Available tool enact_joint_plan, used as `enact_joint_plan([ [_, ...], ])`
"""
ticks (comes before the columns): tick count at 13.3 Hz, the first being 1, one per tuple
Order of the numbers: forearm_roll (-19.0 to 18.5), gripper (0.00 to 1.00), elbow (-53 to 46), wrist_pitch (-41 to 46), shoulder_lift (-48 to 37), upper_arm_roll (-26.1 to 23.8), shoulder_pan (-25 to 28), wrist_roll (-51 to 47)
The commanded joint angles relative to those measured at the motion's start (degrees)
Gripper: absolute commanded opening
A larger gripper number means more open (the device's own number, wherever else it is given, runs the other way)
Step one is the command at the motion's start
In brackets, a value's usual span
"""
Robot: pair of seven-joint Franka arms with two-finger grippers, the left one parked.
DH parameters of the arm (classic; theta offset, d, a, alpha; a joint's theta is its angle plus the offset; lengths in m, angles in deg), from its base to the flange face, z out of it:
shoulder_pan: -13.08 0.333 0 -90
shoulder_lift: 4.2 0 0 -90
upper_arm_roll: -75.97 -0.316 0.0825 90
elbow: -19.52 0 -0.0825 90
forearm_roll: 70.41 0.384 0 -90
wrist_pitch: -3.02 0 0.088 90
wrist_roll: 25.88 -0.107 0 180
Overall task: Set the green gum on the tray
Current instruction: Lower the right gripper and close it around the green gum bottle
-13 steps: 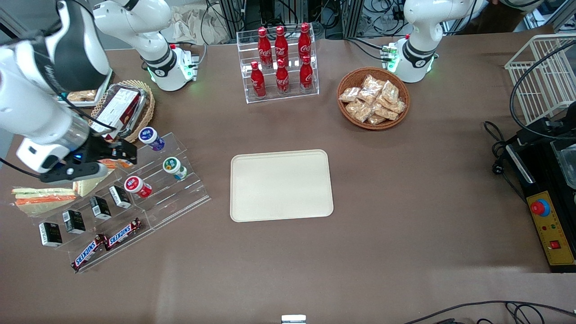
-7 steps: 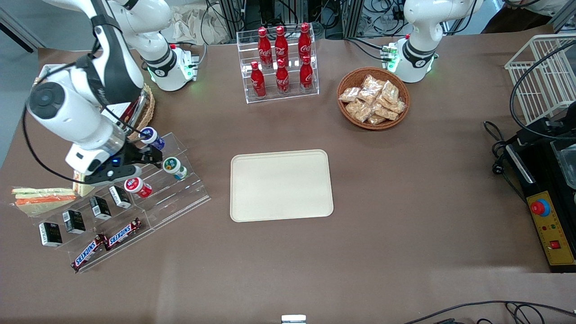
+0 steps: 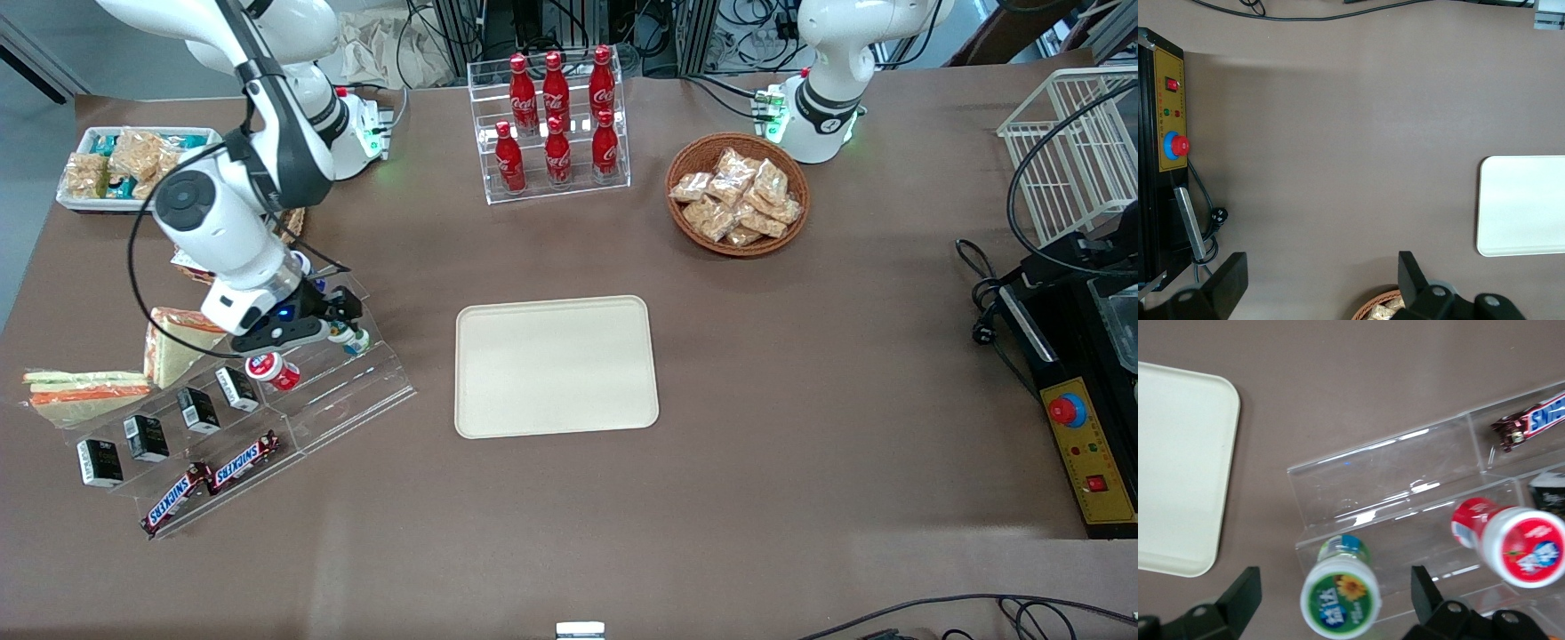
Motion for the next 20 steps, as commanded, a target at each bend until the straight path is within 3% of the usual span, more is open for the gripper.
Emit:
enact_joint_plan([
  [1,0.1,1.0,3.9,-4.1,-1.6,-0.7,0.2,-1.5],
  [11,-0.4,1.0,8.7,-9.5,-1.8,-0.5,-0.4,2.0],
  [13,-0.4,0.95,9.1,-9.9,-2.0,-0.4,-0.7,3.0],
  [14,-0.4,0.76,9.1,-9.6,-2.0,-0.5,-1.2,3.0],
  [15,-0.4,0.44,9.1,-9.2,-2.0,-0.5,-1.3,2.9],
  [17,-0.4,0.14,8.8,-8.5,-2.0,-0.4,-1.4,3.0],
  [19,-0.4,0.0,7.9,-8.5,-2.2,-0.1,-1.4,2.8],
  [20,-0.4,0.0,7.2,-8.1,-2.4,0.0,-1.5,2.6],
])
